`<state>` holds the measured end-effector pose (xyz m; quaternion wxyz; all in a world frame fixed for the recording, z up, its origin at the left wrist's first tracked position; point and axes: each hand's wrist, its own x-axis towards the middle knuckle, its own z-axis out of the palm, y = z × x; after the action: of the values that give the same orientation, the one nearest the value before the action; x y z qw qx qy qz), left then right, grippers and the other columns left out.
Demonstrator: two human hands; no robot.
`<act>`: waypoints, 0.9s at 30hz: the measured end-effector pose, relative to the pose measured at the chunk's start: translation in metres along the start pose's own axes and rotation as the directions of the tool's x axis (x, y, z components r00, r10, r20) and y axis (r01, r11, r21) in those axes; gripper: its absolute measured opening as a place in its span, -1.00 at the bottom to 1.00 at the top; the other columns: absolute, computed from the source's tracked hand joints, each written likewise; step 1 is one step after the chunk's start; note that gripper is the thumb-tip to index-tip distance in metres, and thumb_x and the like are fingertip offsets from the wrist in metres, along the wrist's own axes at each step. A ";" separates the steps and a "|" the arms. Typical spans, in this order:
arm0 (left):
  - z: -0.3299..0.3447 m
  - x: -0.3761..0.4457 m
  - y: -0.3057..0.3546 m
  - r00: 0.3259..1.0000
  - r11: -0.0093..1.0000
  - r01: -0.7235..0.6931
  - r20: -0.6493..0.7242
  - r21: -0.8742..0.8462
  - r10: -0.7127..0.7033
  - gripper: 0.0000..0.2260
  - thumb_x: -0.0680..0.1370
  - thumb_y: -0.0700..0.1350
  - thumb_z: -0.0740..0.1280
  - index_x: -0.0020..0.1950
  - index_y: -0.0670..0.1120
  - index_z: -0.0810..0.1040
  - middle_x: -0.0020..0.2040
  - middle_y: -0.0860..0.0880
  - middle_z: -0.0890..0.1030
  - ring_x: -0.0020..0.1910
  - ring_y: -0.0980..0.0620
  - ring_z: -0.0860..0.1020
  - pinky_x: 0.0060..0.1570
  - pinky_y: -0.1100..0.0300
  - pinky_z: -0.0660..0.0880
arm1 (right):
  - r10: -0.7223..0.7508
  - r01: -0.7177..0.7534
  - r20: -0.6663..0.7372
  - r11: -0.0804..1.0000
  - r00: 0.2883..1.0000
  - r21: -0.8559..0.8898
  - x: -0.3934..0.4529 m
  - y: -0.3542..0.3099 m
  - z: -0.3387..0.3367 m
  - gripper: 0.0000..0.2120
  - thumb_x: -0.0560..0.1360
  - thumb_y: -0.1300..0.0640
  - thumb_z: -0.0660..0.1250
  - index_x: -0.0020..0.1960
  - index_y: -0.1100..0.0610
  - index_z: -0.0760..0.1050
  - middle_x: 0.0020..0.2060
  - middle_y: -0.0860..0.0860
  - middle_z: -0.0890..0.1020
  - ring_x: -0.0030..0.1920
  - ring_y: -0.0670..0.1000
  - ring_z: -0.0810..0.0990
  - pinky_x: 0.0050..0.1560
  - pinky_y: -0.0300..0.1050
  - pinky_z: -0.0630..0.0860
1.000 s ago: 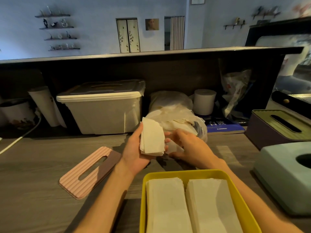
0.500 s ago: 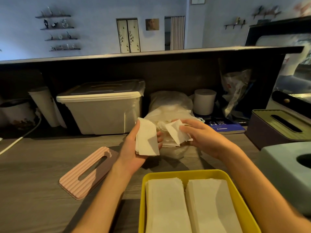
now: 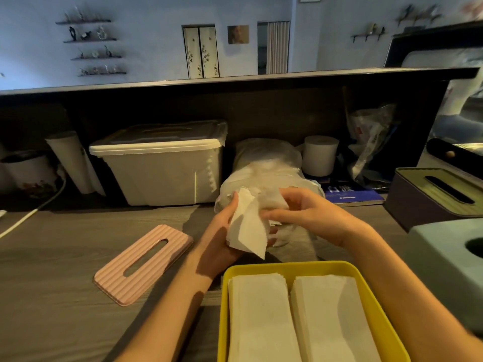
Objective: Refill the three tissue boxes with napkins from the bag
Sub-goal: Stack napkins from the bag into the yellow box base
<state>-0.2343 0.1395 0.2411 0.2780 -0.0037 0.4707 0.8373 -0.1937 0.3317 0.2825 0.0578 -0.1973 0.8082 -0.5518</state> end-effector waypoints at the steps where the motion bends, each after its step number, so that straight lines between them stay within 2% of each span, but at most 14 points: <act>1: 0.000 0.001 -0.002 0.998 1.000 0.023 0.054 -0.019 -0.022 -0.38 0.61 0.29 0.21 0.42 -0.18 0.49 0.01 -0.25 0.70 0.01 -0.21 0.70 -0.11 -0.07 0.65 | -0.014 0.008 -0.051 0.993 0.999 -0.117 0.003 0.002 0.003 -0.76 0.55 0.02 0.44 0.21 -0.03 0.62 0.02 -0.13 0.71 0.07 -0.16 0.65 0.03 -0.25 0.60; 3: -0.001 -0.004 -0.005 0.994 0.999 0.043 0.102 -0.001 -0.042 -0.42 0.57 0.36 0.18 0.25 -0.06 0.67 0.09 -0.26 0.68 -0.01 -0.22 0.68 -0.01 -0.10 0.63 | -0.061 0.002 -0.164 0.942 0.984 -0.336 0.010 0.009 0.009 -0.72 0.49 -0.04 0.50 0.18 -0.06 0.61 -0.02 -0.22 0.65 0.01 -0.22 0.60 -0.07 -0.31 0.54; 5: 0.000 -0.010 -0.005 0.985 0.996 0.041 0.161 0.081 -0.053 -0.39 0.52 0.39 0.17 0.15 -0.05 0.73 0.03 -0.24 0.69 -0.06 -0.19 0.69 -0.08 -0.04 0.64 | -0.111 -0.003 -0.262 0.916 0.958 -0.400 0.016 0.015 0.012 -0.65 0.43 -0.08 0.55 0.17 -0.12 0.56 -0.01 -0.26 0.61 0.00 -0.21 0.58 -0.10 -0.33 0.51; 7: 0.004 -0.015 -0.003 0.981 0.978 0.013 0.189 0.208 -0.054 -0.41 0.49 0.29 0.20 0.25 -0.12 0.63 -0.07 -0.21 0.71 -0.16 -0.12 0.71 -0.24 0.07 0.65 | -0.173 0.044 -0.301 0.919 0.938 -0.391 0.019 0.021 0.012 -0.65 0.40 -0.08 0.57 0.13 -0.12 0.56 -0.03 -0.24 0.63 -0.03 -0.19 0.60 -0.11 -0.33 0.56; 9: 0.004 -0.017 -0.003 0.983 0.949 -0.033 0.183 0.313 -0.026 -0.48 0.50 0.14 0.26 0.36 -0.14 0.50 -0.14 -0.16 0.72 -0.24 -0.04 0.72 -0.33 0.16 0.63 | -0.266 0.121 -0.340 0.912 0.902 -0.392 0.021 0.024 0.011 -0.73 0.44 -0.02 0.55 0.09 -0.06 0.60 -0.06 -0.20 0.64 -0.07 -0.16 0.61 -0.14 -0.35 0.55; 12: 0.002 -0.019 -0.003 0.990 0.940 -0.031 0.141 0.340 -0.019 -0.51 0.51 -0.01 0.41 0.41 -0.08 0.46 -0.05 -0.17 0.71 -0.18 -0.05 0.70 -0.19 0.08 0.64 | -0.325 0.116 -0.456 0.896 0.829 -0.428 0.020 0.024 0.006 -0.87 0.54 0.03 0.47 0.07 -0.05 0.63 -0.10 -0.20 0.61 -0.08 -0.18 0.59 -0.16 -0.43 0.49; 14: -0.001 -0.020 -0.004 0.986 0.944 -0.027 0.165 0.329 -0.029 -0.57 0.51 -0.09 0.47 0.36 -0.02 0.48 -0.02 -0.17 0.71 -0.14 -0.06 0.69 -0.09 0.04 0.61 | -0.315 0.076 -0.459 0.881 0.831 -0.467 0.020 0.024 0.005 -0.93 0.56 0.01 0.44 0.03 -0.12 0.64 -0.10 -0.25 0.59 -0.05 -0.22 0.56 -0.14 -0.46 0.47; 16: -0.002 -0.020 -0.005 0.984 0.943 -0.026 0.176 0.332 -0.034 -0.68 0.54 -0.14 0.44 0.26 0.03 0.52 -0.05 -0.15 0.73 -0.13 -0.06 0.70 -0.05 0.03 0.59 | -0.288 0.056 -0.446 0.884 0.847 -0.464 0.019 0.024 0.005 -0.96 0.54 -0.04 0.46 -0.02 -0.17 0.65 -0.09 -0.25 0.61 -0.07 -0.20 0.57 -0.17 -0.44 0.47; 18: 0.000 -0.021 -0.005 0.985 0.944 -0.016 0.168 0.329 -0.042 -0.75 0.56 -0.16 0.40 0.21 0.04 0.52 -0.09 -0.14 0.73 -0.15 -0.05 0.69 -0.04 0.03 0.58 | -0.288 0.056 -0.460 0.890 0.840 -0.453 0.019 0.024 0.006 -0.97 0.52 -0.06 0.48 -0.05 -0.18 0.66 -0.07 -0.22 0.63 -0.08 -0.18 0.59 -0.18 -0.43 0.46; 23: 0.001 -0.020 -0.003 0.986 0.940 -0.013 0.163 0.341 -0.046 -0.74 0.56 -0.08 0.38 0.24 0.02 0.50 -0.15 -0.10 0.72 -0.19 -0.02 0.65 -0.11 0.11 0.59 | -0.299 0.093 -0.511 0.916 0.806 -0.390 0.019 0.022 0.008 -0.95 0.53 0.00 0.48 -0.02 -0.11 0.66 -0.07 -0.25 0.65 -0.03 -0.24 0.61 -0.13 -0.48 0.48; 27: 0.001 -0.021 -0.003 0.988 0.936 -0.008 0.147 0.352 -0.048 -0.65 0.56 -0.07 0.41 0.33 -0.04 0.50 -0.05 -0.14 0.71 -0.11 -0.06 0.64 -0.06 0.07 0.58 | -0.311 0.115 -0.567 0.928 0.762 -0.354 0.019 0.021 0.009 -0.95 0.57 0.06 0.44 0.03 -0.02 0.64 -0.09 -0.22 0.67 -0.01 -0.25 0.62 -0.09 -0.44 0.53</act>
<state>-0.2150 0.1321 0.2445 0.3181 0.1058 0.5900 0.7345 -0.2135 0.3231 0.2625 -0.3022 -0.1052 0.8281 -0.4603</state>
